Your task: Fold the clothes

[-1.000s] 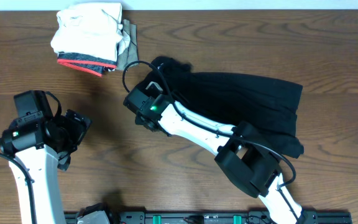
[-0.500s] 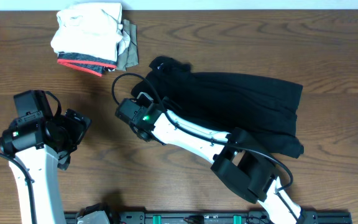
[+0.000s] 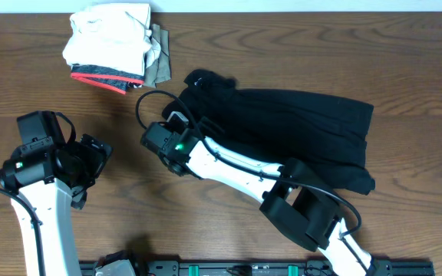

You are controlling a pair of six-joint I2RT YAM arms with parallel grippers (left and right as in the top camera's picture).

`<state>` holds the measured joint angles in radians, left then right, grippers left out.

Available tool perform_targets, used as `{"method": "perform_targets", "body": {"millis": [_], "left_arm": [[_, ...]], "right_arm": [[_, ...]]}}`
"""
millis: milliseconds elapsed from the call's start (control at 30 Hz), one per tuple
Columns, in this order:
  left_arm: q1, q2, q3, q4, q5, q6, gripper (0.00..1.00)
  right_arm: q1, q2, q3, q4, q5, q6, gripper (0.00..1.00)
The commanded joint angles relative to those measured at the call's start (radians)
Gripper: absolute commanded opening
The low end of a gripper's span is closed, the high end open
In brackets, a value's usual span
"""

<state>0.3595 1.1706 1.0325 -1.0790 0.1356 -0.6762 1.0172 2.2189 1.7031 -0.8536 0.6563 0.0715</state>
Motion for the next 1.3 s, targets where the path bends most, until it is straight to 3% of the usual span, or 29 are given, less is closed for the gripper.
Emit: {"method": "perform_targets", "body": {"millis": [0, 433, 600, 800, 1267], "left_arm": [[0.007, 0.007, -0.001, -0.001, 0.002, 0.014, 0.98], [0.007, 0.047, -0.001, -0.001, 0.002, 0.014, 0.98], [0.007, 0.053, -0.001, -0.002, 0.002, 0.030, 0.98], [0.007, 0.053, -0.001, -0.002, 0.002, 0.033, 0.98], [0.007, 0.053, -0.001, 0.003, 0.002, 0.033, 0.98]], "right_arm": [[0.018, 0.019, 0.017, -0.008, 0.047, 0.013, 0.78], [0.095, 0.016, 0.017, -0.007, 0.046, 0.013, 0.80], [0.055, 0.020, 0.016, -0.010, 0.016, 0.013, 0.80], [-0.023, 0.020, 0.016, -0.011, -0.169, -0.009, 0.79], [-0.043, 0.027, 0.015, -0.006, -0.219, -0.024, 0.77]]}}
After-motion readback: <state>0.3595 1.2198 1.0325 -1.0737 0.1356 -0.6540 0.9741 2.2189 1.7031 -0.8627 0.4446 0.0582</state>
